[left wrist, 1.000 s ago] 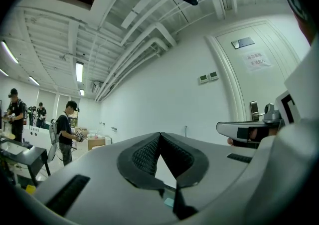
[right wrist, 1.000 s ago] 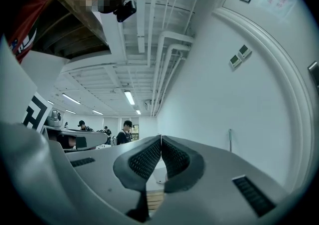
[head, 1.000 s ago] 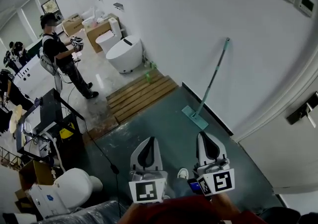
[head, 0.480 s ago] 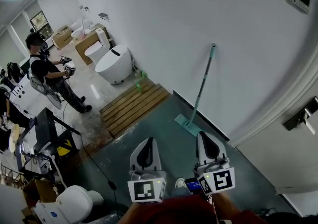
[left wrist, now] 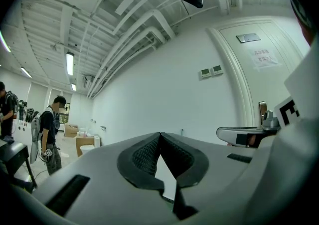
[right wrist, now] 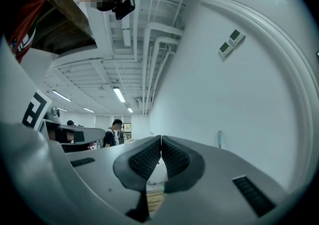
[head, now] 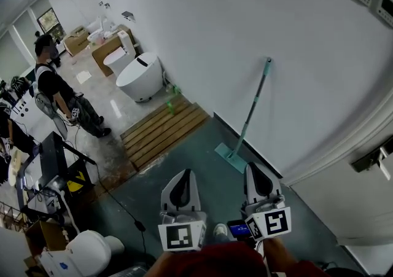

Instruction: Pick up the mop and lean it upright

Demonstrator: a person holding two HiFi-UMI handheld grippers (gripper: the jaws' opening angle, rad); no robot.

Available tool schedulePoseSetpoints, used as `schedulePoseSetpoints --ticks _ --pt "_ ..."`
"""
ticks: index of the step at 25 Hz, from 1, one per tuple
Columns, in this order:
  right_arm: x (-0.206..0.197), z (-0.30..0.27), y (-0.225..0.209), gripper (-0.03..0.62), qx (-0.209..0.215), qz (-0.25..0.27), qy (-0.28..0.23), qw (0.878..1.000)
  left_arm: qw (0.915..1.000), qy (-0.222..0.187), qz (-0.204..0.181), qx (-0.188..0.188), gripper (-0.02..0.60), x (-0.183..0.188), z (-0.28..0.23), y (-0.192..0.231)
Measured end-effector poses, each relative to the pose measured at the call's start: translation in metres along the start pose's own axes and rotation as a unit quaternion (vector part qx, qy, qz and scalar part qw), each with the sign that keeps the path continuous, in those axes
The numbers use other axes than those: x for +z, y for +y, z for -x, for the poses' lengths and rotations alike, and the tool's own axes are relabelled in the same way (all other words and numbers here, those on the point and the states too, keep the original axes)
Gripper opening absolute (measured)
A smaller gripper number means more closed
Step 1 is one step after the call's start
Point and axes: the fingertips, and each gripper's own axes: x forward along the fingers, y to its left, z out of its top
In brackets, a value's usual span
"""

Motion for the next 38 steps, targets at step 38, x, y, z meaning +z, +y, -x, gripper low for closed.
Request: schedulePoseSetpoints --ticks 38 --pt "-0.003 -0.279 0.057 0.018 -0.089 0.037 -0.019 0.995 0.9948 -0.026 0.013 -0.097 0.014 0.026 -0.212 0.217"
